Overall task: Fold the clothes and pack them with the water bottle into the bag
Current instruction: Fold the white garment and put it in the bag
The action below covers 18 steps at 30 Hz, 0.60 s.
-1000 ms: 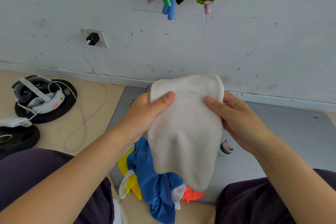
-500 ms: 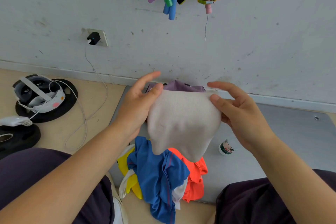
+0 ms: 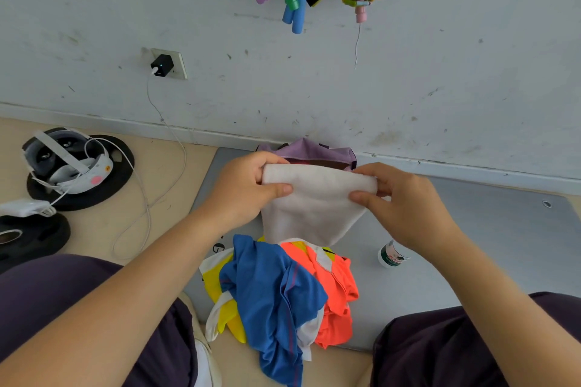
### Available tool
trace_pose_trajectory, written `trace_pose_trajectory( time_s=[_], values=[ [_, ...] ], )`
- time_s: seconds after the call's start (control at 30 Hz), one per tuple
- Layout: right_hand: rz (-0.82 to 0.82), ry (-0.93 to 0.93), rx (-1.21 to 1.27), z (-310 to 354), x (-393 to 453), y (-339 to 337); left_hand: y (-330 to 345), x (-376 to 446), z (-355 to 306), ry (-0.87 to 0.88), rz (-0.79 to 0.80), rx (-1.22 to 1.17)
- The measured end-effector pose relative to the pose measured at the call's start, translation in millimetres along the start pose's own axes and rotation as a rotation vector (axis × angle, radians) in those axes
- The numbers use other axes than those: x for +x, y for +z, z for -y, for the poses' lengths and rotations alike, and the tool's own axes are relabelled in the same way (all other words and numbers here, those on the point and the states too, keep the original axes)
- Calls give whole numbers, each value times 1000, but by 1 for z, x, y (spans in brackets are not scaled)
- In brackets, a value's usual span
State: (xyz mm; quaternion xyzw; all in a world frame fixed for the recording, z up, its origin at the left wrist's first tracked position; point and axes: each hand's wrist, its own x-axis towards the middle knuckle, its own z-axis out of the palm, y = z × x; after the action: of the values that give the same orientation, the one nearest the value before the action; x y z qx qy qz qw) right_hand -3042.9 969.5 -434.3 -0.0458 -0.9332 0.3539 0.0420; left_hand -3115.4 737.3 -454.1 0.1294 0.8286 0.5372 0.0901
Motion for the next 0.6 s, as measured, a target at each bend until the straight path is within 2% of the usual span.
trace_pose_trajectory(
  time_s=[0.13, 0.23, 0.37, 0.5, 0.6],
  values=[
    [-13, -62, -44, -3, 1, -7, -4, -1, -1, 40, 14, 123],
    [49, -12, 170, -3, 2, -12, -9, 1, -3, 44, 63, 126],
    [162, 85, 564, -1, -1, -12, -8, -3, -9, -93, 175, -231],
    [115, 92, 658, -1, -1, -6, 0, -9, -18, -191, 136, -521],
    [63, 107, 713, 0, 0, -4, 3, -15, -22, -303, 314, -794]
  ],
)
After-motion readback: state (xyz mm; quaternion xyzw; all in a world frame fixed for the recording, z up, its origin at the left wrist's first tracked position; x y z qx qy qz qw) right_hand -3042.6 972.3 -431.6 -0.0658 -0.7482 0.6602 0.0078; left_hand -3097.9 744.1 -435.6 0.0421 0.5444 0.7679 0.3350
